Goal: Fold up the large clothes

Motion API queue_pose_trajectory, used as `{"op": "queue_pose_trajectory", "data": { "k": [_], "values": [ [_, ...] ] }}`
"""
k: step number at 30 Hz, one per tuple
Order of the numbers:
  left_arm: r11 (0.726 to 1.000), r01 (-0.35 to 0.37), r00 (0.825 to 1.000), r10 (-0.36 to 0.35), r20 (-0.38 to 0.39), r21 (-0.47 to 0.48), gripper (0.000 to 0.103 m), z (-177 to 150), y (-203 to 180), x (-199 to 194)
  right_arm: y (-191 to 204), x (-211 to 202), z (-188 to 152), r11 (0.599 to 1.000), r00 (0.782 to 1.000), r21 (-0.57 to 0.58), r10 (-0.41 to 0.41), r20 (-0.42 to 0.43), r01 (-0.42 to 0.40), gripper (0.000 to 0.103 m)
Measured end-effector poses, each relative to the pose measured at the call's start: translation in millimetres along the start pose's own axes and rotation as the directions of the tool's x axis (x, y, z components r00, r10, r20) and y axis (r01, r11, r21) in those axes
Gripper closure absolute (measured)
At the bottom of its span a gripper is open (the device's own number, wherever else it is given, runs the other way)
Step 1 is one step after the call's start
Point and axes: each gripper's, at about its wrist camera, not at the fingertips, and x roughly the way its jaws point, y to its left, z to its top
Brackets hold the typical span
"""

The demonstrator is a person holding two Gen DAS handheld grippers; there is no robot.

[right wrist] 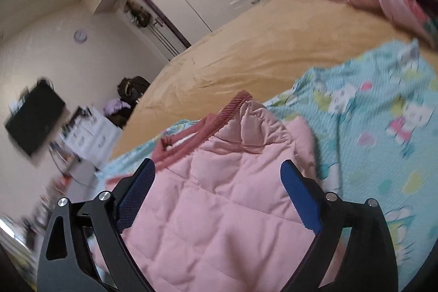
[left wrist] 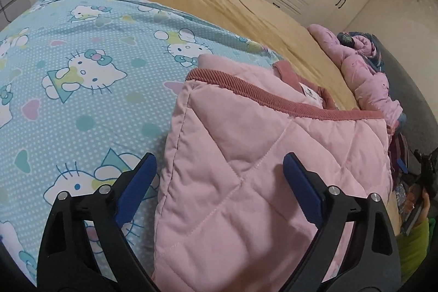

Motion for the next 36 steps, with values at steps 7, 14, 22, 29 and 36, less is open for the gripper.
{"op": "queue_pose_trajectory", "data": {
  "k": [7, 14, 22, 29, 36],
  "values": [
    [0.999, -0.004, 0.999, 0.002, -0.039, -0.037, 0.014, -12.1, 10.8, -3.5, 5.8, 22.9, -19.5, 0.949, 0.978, -0.258, -0.203, -0.056, 0.183, 0.01],
    [0.999, 0.019, 0.999, -0.021, -0.049, -0.043, 0.013, -17.2, 12.4, 2.4, -14.9, 60.6, -22.1, 0.966, 0.976, -0.21, -0.179, -0.121, 0.151, 0.017],
    [0.998, -0.021, 1.0, 0.02, 0.021, 0.065, 0.068, -19.0, -8.0, 2.3, -8.5, 61.8, -31.9, 0.957, 0.981, -0.249, -0.176, -0.082, 0.151, 0.067],
    [0.987, -0.063, 0.988, 0.041, 0.15, 0.146, 0.096, -17.2, -26.1, -23.2, -3.5, 21.0, -36.0, 0.961, 0.988, -0.232, -0.15, 0.026, 0.152, 0.082],
    [0.98, -0.055, 0.951, -0.008, 0.31, 0.193, 0.097, -1.1, -52.1, -66.9, 10.6, -29.0, -19.3, 0.971, 0.987, -0.219, -0.067, 0.145, 0.098, 0.085]
  ]
}}
